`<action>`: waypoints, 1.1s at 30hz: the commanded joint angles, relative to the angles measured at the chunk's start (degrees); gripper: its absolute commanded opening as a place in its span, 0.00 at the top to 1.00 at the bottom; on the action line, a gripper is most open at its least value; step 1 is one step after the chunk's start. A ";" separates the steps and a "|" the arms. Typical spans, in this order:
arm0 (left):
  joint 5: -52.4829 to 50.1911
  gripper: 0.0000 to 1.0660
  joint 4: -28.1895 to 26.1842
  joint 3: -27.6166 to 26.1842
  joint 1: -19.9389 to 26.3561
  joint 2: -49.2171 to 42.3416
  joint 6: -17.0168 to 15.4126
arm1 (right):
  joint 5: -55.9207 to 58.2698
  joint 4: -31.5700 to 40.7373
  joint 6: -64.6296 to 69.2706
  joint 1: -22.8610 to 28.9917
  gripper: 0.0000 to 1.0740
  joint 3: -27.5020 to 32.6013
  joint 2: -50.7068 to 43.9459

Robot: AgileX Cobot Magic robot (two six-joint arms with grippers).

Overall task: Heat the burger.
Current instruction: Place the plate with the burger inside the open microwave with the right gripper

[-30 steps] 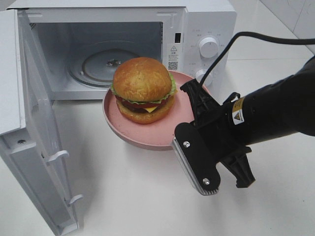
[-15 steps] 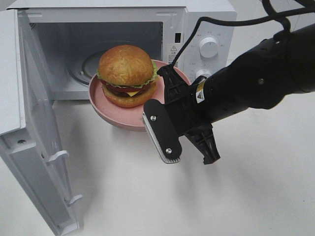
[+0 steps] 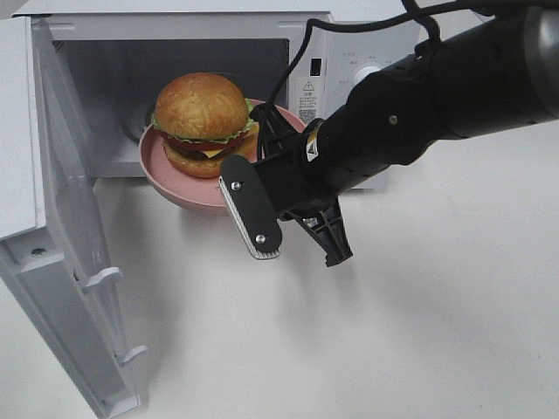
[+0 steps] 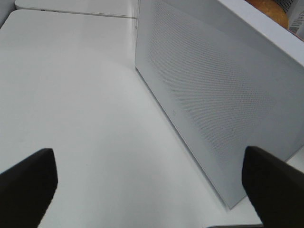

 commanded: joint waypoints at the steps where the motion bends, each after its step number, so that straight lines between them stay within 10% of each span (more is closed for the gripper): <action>1: -0.80 0.08 0.06 0.00 -0.29 -1.03 0.11 | -2.81 -0.57 1.66 -0.17 1.00 -3.72 1.09; 33: -0.80 0.08 0.06 0.00 -0.29 -1.03 0.11 | 4.47 -12.03 19.60 -0.17 1.00 -26.47 16.39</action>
